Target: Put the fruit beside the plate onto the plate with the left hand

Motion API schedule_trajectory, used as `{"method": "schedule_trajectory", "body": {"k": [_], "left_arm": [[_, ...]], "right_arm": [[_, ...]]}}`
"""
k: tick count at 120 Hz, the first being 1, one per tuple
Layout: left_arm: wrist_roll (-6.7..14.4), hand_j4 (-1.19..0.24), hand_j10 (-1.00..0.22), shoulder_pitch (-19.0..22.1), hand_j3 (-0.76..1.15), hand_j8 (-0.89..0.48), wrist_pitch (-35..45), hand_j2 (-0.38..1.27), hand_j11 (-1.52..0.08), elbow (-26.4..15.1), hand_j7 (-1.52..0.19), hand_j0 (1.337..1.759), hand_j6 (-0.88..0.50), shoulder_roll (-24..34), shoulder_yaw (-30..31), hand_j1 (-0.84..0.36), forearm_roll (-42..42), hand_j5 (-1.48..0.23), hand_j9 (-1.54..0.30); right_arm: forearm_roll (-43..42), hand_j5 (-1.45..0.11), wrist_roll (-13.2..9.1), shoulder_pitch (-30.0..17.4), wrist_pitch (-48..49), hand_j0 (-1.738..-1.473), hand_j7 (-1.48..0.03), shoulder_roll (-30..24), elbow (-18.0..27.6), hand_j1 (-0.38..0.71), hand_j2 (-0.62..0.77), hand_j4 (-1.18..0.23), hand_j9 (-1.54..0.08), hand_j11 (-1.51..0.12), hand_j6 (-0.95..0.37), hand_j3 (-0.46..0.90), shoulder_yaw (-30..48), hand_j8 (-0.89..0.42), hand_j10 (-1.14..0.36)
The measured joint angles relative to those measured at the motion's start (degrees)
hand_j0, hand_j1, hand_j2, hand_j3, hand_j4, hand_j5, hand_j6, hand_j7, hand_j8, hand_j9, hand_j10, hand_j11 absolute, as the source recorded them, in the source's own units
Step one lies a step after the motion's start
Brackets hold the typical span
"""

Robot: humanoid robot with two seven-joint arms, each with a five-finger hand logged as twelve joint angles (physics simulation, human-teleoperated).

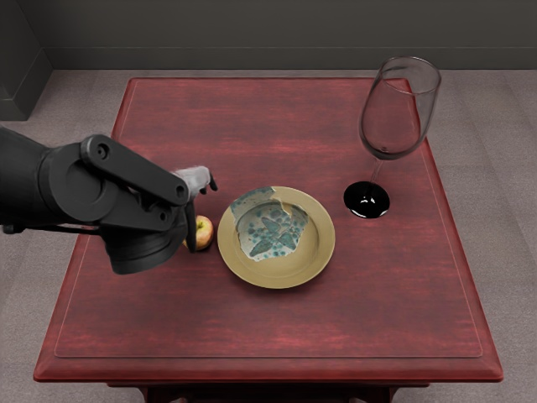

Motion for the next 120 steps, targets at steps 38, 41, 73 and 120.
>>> {"method": "schedule_trajectory", "body": {"k": [38,41,73,120], "left_arm": [[0.00,-0.26,-0.26,2.88,0.00,-0.26,0.36,0.05,-0.34,1.17,-0.34,1.658,-0.26,-2.12,1.44,0.04,0.12,-0.34,-0.34],[0.00,-0.26,-0.26,2.90,0.00,-0.26,0.36,0.05,-0.34,1.30,-0.34,1.658,-0.26,-2.16,1.48,0.03,0.12,-0.34,-0.34],[-0.23,-0.30,-0.30,3.65,0.00,-0.30,0.38,0.06,-0.39,3.11,-0.39,1.658,-0.30,-3.18,2.50,-0.01,0.48,-0.39,-0.39],[-0.35,-0.43,-0.43,3.78,0.00,-0.43,0.38,0.09,-0.55,3.80,-0.55,1.658,-0.43,-4.28,3.00,-0.16,0.91,-0.55,-0.55]], "right_arm": [[0.00,-0.05,0.00,0.00,0.00,-1.658,-0.05,0.00,0.00,-0.31,-0.01,-0.03,-0.05,-0.05,-0.03,0.00,0.00,-0.03,-0.03],[0.00,-0.05,0.00,0.00,0.00,-1.658,-0.05,0.00,0.00,-0.31,-0.01,-0.03,-0.05,-0.05,-0.03,0.00,0.00,-0.03,-0.03],[0.00,-0.05,0.00,0.00,0.00,-1.658,-0.05,0.00,0.00,-0.31,-0.01,-0.03,-0.05,-0.05,-0.03,0.00,0.00,-0.03,-0.03],[0.00,-0.05,0.01,0.00,0.00,-1.658,-0.05,0.00,0.00,-0.31,-0.01,-0.03,-0.05,-0.05,-0.03,0.00,0.00,-0.03,-0.03]]}}
